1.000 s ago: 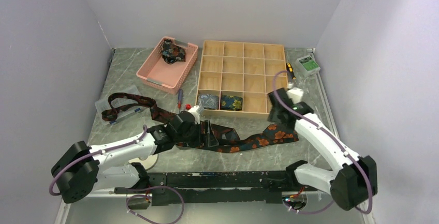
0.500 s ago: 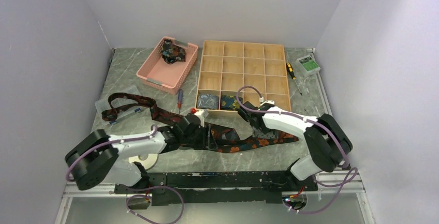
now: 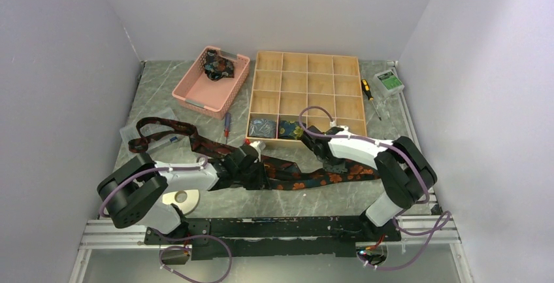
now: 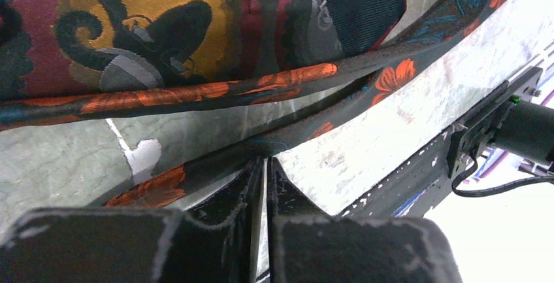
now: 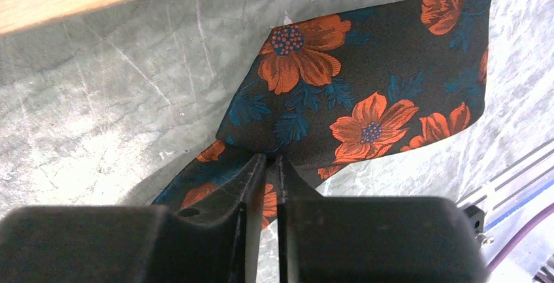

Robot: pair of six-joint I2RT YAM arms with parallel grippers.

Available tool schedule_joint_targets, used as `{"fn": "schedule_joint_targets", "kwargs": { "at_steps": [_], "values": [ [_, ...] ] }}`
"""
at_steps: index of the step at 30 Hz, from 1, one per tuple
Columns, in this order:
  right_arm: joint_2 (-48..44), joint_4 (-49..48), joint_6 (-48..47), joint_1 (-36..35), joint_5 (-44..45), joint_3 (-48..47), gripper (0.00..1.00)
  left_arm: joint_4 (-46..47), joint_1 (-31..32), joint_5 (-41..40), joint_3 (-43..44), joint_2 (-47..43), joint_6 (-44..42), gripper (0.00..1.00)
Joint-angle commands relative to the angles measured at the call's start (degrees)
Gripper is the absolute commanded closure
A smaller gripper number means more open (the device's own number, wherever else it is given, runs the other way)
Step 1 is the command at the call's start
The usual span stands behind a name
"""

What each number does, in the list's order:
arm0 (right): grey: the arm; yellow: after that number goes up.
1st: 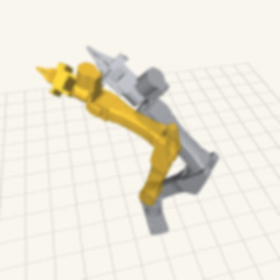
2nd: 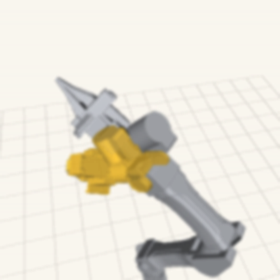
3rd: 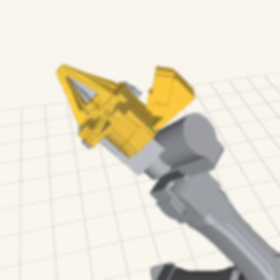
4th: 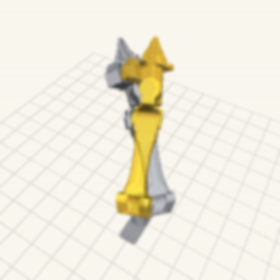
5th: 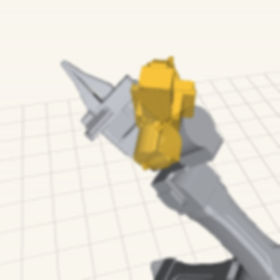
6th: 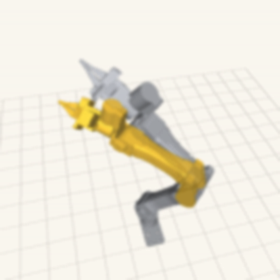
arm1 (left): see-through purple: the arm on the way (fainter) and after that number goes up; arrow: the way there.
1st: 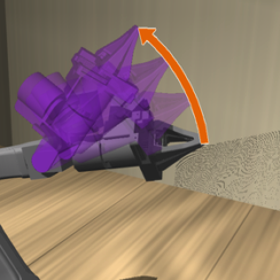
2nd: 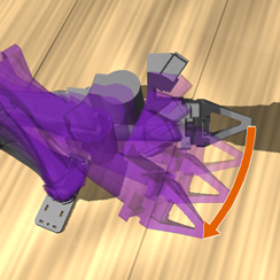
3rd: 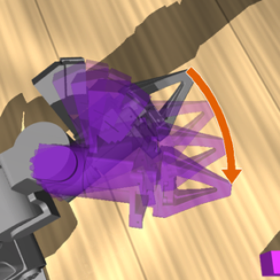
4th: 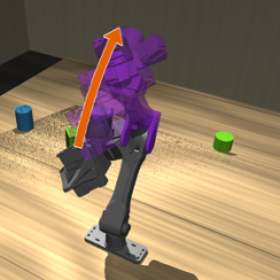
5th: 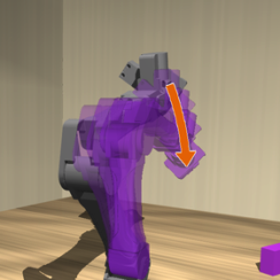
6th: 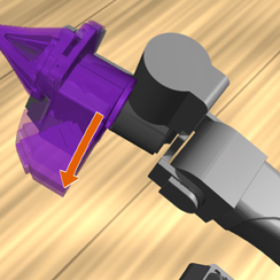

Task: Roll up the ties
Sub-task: Flatten out the tie at the center of the board.

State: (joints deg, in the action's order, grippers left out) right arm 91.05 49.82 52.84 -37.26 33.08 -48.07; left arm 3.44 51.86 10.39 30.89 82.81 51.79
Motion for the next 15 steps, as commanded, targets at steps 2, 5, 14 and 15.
{"fn": "schedule_joint_targets", "kwargs": {
  "at_steps": [2,5,14,15],
  "values": [
    [-4.4,0.9,1.4,0.4,3.2,0.4,0.91,-1.3,0.0,-3.5,0.7,0.5,0.2,0.97],
    [-7.1,2.0,1.5,0.6,4.2,0.4,1.00,-1.5,-0.4,-3.9,0.9,2.2,0.9,0.97],
    [-12.2,-3.7,-7.1,3.0,-0.3,1.4,0.50,-0.2,-1.3,-4.2,-0.4,3.5,2.4,0.97],
    [-11.7,-4.0,-7.5,2.3,-0.5,1.4,0.43,-0.3,-1.3,-4.2,-0.4,3.5,2.4,0.97]
  ]
}}
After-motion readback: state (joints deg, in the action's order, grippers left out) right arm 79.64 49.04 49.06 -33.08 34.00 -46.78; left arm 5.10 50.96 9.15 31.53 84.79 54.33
